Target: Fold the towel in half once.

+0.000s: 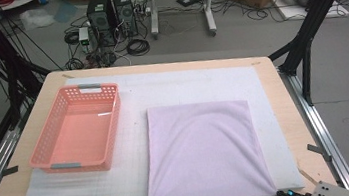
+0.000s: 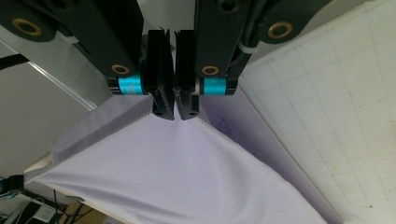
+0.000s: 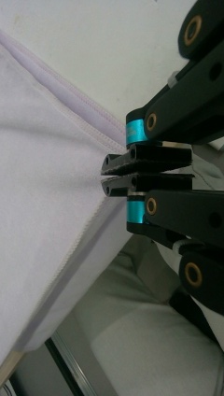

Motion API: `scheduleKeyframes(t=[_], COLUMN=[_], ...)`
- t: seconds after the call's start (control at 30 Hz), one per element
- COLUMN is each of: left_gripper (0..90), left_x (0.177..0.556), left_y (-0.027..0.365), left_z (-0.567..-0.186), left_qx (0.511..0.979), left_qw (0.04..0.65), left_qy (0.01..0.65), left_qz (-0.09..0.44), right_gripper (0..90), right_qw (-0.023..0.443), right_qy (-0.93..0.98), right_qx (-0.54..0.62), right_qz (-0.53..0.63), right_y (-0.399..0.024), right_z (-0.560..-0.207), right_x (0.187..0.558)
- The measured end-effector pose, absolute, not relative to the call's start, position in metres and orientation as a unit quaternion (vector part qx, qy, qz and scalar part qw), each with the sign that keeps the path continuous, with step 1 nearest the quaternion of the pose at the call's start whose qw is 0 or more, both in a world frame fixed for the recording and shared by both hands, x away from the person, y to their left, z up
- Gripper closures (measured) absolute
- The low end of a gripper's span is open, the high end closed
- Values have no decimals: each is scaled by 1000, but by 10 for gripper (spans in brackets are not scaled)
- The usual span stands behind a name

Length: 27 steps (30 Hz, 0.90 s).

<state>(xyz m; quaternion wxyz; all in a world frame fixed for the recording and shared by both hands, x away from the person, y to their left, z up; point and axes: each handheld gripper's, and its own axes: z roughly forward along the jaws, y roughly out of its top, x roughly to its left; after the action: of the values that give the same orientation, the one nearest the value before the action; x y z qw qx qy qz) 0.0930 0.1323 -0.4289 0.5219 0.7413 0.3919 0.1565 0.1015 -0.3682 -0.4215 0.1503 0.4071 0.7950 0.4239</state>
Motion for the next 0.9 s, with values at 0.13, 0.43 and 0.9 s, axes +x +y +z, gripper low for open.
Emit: scheduleKeyframes(t=[0.13, 0.43, 0.9], left_gripper=[859, 554, 581], left_x=[86, 101, 167], left_y=[133, 139, 139], left_z=[-432, -427, -430], left_qx=[747, 725, 721], left_qw=[518, 537, 529], left_qy=[390, 400, 415], left_qz=[149, 159, 163], right_gripper=[878, 635, 616], right_qw=[150, 155, 176], right_qy=[798, 783, 759], right_qx=[403, 440, 466], right_qz=[422, 412, 419], right_y=[-369, -372, -374], right_z=[-420, -425, -423], right_x=[93, 101, 144])
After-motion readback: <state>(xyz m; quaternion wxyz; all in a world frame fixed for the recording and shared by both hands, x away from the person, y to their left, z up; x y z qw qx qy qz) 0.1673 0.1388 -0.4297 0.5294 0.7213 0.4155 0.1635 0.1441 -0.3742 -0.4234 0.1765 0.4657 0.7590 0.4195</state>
